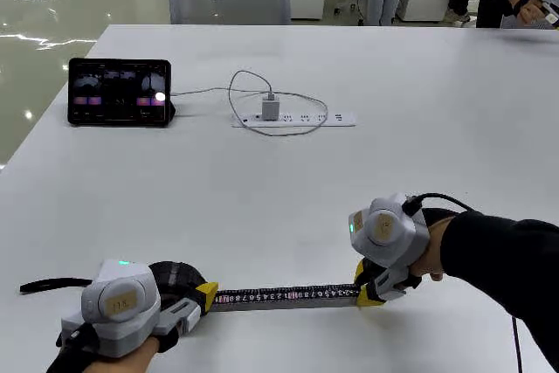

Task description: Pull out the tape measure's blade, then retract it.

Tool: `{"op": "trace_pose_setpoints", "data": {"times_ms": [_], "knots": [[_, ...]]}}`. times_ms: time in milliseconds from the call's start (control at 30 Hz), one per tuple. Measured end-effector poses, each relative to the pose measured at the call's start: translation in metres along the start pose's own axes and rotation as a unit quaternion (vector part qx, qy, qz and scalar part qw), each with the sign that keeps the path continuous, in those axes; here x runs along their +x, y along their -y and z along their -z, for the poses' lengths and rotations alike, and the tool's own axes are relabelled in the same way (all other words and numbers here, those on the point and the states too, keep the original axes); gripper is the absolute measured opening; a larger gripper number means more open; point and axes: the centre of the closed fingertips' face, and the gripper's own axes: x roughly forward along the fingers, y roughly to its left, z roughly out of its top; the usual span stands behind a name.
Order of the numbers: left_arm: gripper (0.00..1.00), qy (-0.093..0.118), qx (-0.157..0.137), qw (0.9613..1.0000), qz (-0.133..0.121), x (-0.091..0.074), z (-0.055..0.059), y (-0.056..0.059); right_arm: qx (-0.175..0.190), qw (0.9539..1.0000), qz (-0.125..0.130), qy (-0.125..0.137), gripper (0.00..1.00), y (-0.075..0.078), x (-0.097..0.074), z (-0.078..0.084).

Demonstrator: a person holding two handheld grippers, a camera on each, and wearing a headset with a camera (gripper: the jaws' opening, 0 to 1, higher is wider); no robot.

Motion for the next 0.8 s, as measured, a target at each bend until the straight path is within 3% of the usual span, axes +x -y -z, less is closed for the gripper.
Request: {"op": "trace_pose_setpoints", "data": {"times_ms": [800], "knots": [[0.63,0.002,-0.001,1.0000,0.004,-0.0004,-0.0003,0.0007,-0.022,0.9993,-0.004,0.029,0.11,-0.0012,0.0011,-0.0063]]}}
